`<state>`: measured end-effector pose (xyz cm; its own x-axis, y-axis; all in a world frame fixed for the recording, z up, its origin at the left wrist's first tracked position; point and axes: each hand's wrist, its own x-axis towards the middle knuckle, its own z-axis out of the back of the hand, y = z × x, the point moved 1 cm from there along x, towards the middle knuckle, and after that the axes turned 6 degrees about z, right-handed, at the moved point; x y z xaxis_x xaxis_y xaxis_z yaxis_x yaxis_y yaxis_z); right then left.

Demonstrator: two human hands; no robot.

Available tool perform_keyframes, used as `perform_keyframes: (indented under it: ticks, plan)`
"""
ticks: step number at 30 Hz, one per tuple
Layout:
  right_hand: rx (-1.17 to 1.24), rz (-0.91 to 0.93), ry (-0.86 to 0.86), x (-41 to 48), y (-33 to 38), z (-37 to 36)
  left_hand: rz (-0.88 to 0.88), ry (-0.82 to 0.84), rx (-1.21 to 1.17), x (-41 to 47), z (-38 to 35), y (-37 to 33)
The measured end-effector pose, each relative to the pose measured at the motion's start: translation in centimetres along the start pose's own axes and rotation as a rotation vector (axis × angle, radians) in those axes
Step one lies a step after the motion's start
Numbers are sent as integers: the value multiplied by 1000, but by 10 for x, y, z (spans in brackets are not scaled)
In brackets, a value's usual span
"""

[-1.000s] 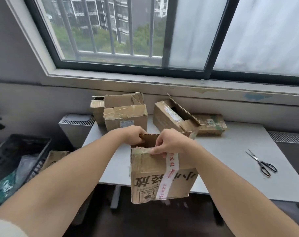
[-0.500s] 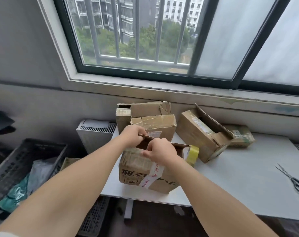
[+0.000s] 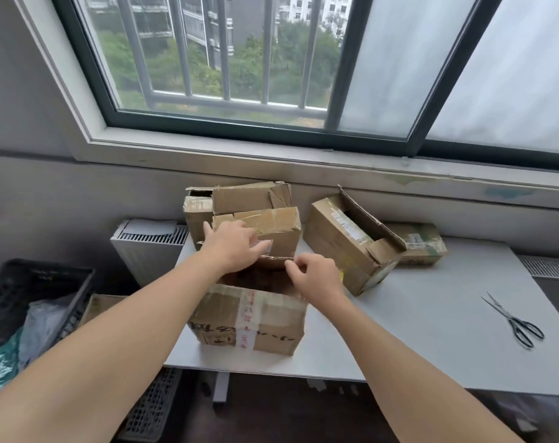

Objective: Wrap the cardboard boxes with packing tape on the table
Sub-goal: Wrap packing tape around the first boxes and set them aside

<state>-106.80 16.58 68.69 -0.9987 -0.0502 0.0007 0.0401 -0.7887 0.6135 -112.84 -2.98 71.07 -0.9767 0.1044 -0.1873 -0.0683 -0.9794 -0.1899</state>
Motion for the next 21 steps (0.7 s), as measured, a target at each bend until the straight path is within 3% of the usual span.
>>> perform_keyframes:
  ticks: [4, 9, 16, 21]
  plan:
    - [138, -222, -98, 9, -73, 29, -182, 7, -126, 7, -14, -60]
    - [327, -352, -138, 17, -143, 38, -279, 47, -211, 23, -40, -134]
    - [391, -426, 52, 27, -203, 11, -179, 81, -272, 48, -49, -181]
    - [405, -440, 139, 40, -204, 2, -120, 91, -295, 64, -37, -177]
